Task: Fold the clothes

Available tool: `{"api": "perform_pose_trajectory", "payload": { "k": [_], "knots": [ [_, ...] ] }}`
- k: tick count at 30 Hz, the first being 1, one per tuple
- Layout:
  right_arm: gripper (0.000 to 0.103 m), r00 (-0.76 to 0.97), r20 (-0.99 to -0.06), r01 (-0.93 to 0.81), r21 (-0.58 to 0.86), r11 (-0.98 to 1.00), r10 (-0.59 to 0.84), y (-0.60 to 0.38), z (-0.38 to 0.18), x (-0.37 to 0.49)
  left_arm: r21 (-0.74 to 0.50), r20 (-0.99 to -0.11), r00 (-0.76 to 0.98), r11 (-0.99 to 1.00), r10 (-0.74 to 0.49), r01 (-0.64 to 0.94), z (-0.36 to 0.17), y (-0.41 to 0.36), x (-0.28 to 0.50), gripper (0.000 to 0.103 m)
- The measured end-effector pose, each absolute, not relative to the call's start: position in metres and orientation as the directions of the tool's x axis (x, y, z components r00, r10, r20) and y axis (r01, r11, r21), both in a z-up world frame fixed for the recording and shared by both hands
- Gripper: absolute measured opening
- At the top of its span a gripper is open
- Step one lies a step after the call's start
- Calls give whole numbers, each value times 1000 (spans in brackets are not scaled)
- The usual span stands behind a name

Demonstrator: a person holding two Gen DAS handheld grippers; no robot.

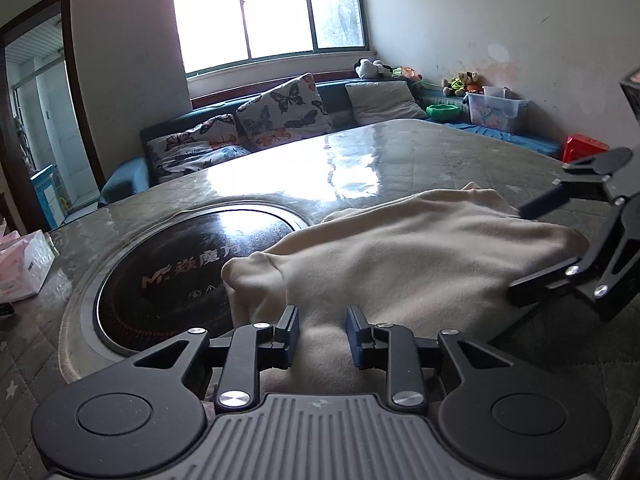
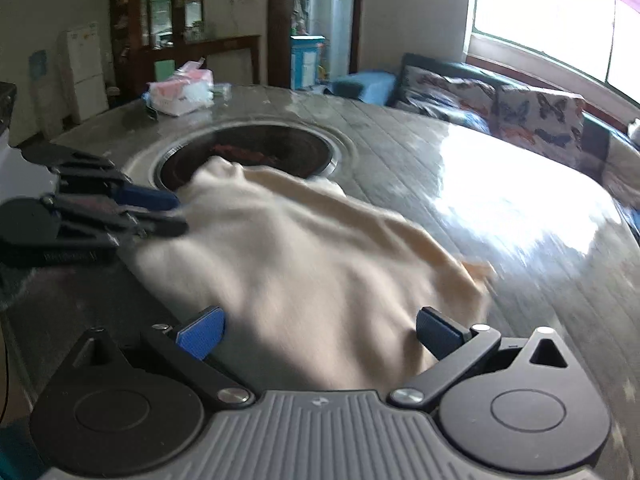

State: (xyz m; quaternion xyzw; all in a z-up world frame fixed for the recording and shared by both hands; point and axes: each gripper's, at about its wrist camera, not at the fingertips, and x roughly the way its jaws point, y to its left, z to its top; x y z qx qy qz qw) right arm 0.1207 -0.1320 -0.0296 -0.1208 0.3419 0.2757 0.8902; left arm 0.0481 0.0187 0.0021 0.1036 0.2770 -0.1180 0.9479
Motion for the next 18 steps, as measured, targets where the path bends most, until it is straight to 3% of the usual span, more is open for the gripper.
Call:
{"api": "perform_pose_trajectory", "payload": {
  "k": [5, 13, 18],
  "knots": [
    [103, 635, -680, -506, -5, 863, 368, -159, -35, 110, 122, -547, 820, 954, -166, 274, 3, 20, 47, 30],
    [103, 737, -596, -411, -21, 912, 318, -166, -16, 119, 113, -539, 827, 959, -161, 260, 11, 18, 47, 30],
    [103, 757, -614, -334, -70, 940, 223, -173, -25, 130, 116, -550, 821, 959, -153, 257, 7, 19, 50, 31]
  ]
}}
